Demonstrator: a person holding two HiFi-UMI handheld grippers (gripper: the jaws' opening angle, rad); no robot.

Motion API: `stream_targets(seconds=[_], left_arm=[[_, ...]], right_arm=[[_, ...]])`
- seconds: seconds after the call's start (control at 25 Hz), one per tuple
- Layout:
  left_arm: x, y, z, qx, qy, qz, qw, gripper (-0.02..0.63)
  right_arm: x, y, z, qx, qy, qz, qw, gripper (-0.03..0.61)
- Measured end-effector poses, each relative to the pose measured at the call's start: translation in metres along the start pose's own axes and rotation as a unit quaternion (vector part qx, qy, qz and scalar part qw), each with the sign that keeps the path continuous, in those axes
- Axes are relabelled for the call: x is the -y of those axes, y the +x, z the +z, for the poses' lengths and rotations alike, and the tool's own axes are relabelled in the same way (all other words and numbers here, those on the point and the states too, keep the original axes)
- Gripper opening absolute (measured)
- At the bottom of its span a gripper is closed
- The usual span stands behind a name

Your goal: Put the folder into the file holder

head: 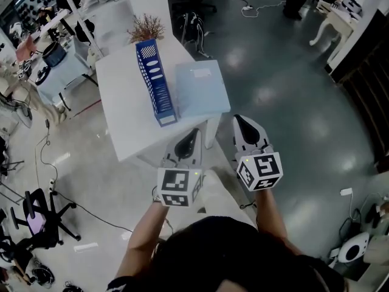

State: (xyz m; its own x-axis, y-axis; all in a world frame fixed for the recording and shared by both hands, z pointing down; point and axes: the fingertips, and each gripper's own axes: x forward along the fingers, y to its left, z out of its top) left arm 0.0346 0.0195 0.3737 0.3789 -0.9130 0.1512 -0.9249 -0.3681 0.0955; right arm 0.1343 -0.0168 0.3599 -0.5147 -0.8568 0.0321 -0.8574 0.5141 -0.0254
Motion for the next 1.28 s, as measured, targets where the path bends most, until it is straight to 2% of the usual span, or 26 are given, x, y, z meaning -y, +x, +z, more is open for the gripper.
stream_targets(seconds=[0.84, 1.28], left_arm=[[-0.029, 0.118, 0.007, -0.020, -0.003, 0.003, 0.9998, 0.005], [-0.043, 0.173, 0.010, -0.025, -0.009, 0.018, 0.9995, 0.005]], right_arm=[[0.067, 0.097, -0.021, -0.035, 0.026, 0.015, 0.999, 0.002], [0.105, 0.146, -0.034, -0.059, 0.028, 0.030, 0.997, 0.002]])
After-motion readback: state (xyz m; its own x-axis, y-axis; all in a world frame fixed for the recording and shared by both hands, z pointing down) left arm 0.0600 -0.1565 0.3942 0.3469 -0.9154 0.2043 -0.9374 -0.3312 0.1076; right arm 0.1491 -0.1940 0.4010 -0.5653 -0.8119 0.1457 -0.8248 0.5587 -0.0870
